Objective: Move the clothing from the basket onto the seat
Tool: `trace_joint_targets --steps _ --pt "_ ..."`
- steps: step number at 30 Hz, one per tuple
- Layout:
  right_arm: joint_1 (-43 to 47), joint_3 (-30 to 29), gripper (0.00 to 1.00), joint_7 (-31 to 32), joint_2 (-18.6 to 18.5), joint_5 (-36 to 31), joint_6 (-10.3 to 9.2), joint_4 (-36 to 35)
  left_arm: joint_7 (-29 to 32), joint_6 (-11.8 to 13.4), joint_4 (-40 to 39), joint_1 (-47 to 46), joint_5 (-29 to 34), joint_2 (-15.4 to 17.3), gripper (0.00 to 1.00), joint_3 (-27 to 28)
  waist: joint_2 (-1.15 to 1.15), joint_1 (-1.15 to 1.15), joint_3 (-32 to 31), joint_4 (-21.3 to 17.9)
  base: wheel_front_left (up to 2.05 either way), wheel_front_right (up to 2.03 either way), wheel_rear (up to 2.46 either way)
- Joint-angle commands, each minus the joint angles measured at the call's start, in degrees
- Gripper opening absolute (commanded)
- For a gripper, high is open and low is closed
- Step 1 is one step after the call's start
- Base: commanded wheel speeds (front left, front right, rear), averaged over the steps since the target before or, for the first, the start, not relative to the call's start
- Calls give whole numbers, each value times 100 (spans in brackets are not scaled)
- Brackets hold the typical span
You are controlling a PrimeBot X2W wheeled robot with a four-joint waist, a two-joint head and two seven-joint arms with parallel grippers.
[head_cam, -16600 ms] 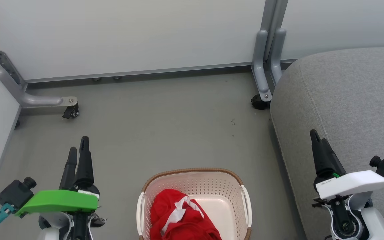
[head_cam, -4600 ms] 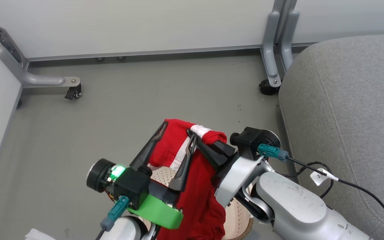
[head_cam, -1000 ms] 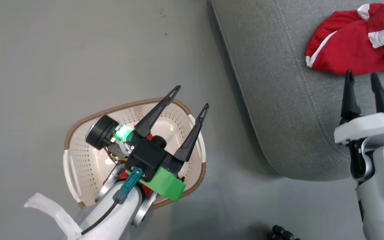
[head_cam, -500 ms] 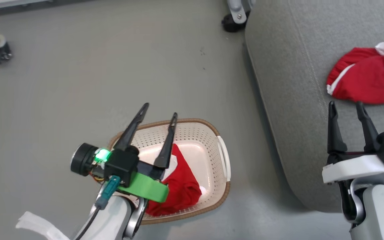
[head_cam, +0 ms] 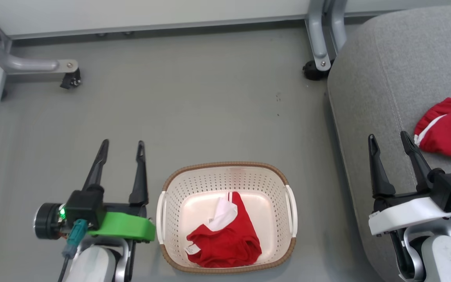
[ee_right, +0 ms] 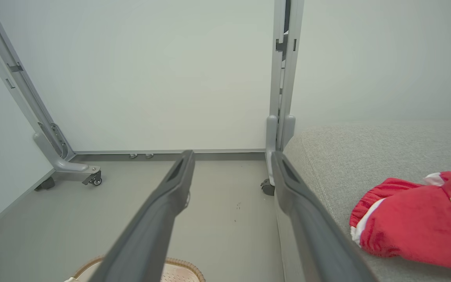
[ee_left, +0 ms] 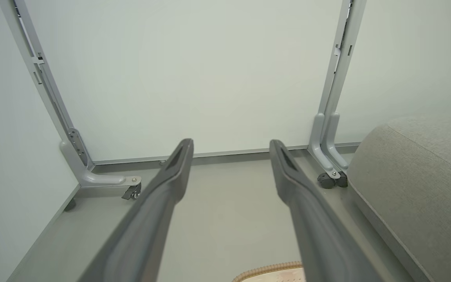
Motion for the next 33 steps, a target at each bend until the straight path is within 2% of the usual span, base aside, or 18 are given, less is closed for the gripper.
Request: trace_joint_targets --steps 1,15,33 --pt "117 -8 100 51 32 -42 -2 -102 -1 -9 -10 147 -12 -34 100 135 0 0 -180 163 0 0 0" --pt "671 117 100 412 53 2 -1 -499 -1 -312 135 725 284 -239 100 695 0 0 -533 107 0 0 0" --pt "904 106 100 501 150 0 -1 -486 -2 -547 486 996 456 -419 100 895 0 0 -785 38 0 0 0"
